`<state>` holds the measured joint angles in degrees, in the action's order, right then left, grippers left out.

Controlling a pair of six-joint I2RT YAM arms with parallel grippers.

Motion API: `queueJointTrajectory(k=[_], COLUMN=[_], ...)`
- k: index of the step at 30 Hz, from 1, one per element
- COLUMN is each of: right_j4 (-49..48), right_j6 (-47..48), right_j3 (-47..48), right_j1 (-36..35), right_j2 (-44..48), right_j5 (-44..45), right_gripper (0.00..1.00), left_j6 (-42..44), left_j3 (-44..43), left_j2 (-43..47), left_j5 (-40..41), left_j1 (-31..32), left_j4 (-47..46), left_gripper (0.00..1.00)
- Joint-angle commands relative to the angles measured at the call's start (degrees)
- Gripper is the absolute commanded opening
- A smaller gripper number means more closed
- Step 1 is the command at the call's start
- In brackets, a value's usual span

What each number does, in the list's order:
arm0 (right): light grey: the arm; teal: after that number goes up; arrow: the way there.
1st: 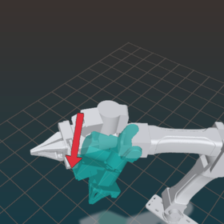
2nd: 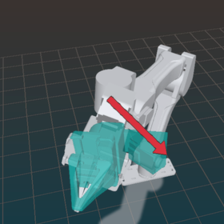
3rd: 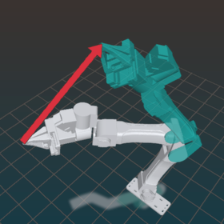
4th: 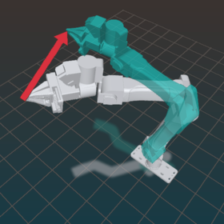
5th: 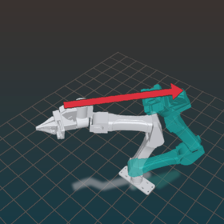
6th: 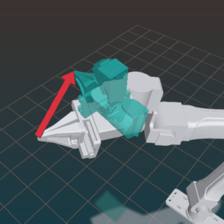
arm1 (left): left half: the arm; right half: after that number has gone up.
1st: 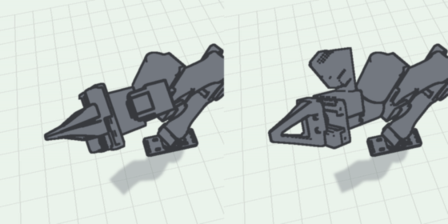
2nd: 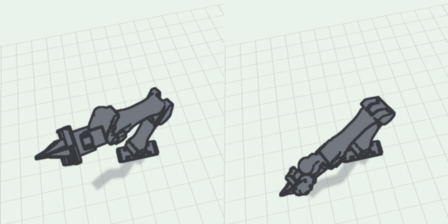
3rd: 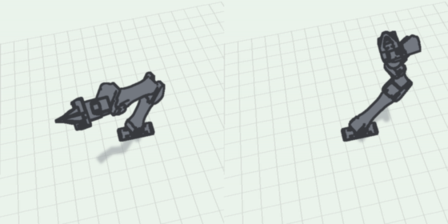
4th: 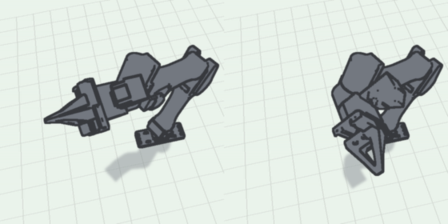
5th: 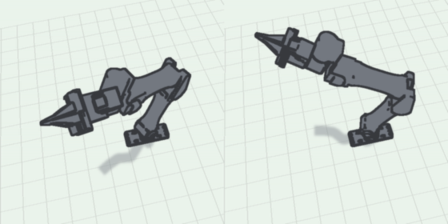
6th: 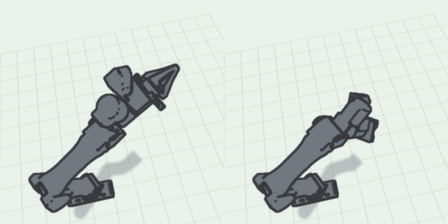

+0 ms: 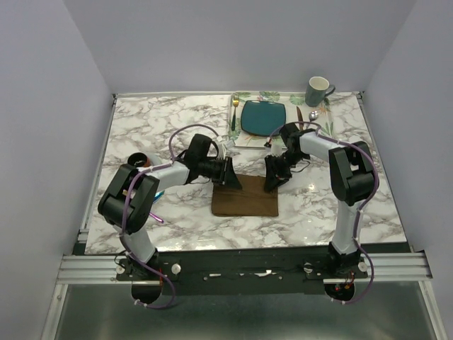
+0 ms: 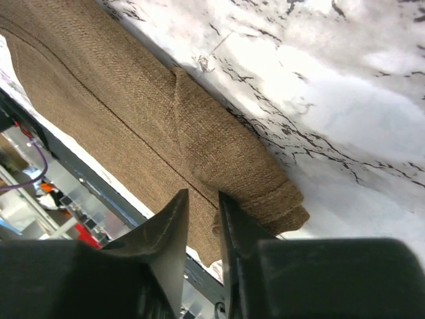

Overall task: Fold the napkin into a case and place the utensils inside
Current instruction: Smooth out the 2/3-rectangle-folded napkin at the center of the board.

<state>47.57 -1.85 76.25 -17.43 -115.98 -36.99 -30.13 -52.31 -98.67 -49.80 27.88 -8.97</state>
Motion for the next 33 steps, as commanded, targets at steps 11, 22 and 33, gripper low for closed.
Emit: queueJointTrajectory(k=[11, 22, 33], right_j4=[-0.28, -2.21, -7.23], right_j6=[19.67, 28.03, 32.61], right_j3=[-1.97, -7.42, -11.29], right_j1=[-5.94, -7.26, -11.31], right_j2=[5.06, 9.10, 11.22], right_j5=[10.43, 15.63, 21.16], right_gripper=[0.50, 0.50, 0.41], left_j6=[12.29, 11.15, 10.18], left_j3=[-3.41, -4.73, -4.55], left_j2=[-7.93, -11.01, -11.81], left_j5=[8.23, 9.55, 9.99], left_j1=[-0.63, -2.74, -3.79], left_j4=[24.26, 25.67, 25.49], left_gripper=[0.20, 0.13, 0.13])
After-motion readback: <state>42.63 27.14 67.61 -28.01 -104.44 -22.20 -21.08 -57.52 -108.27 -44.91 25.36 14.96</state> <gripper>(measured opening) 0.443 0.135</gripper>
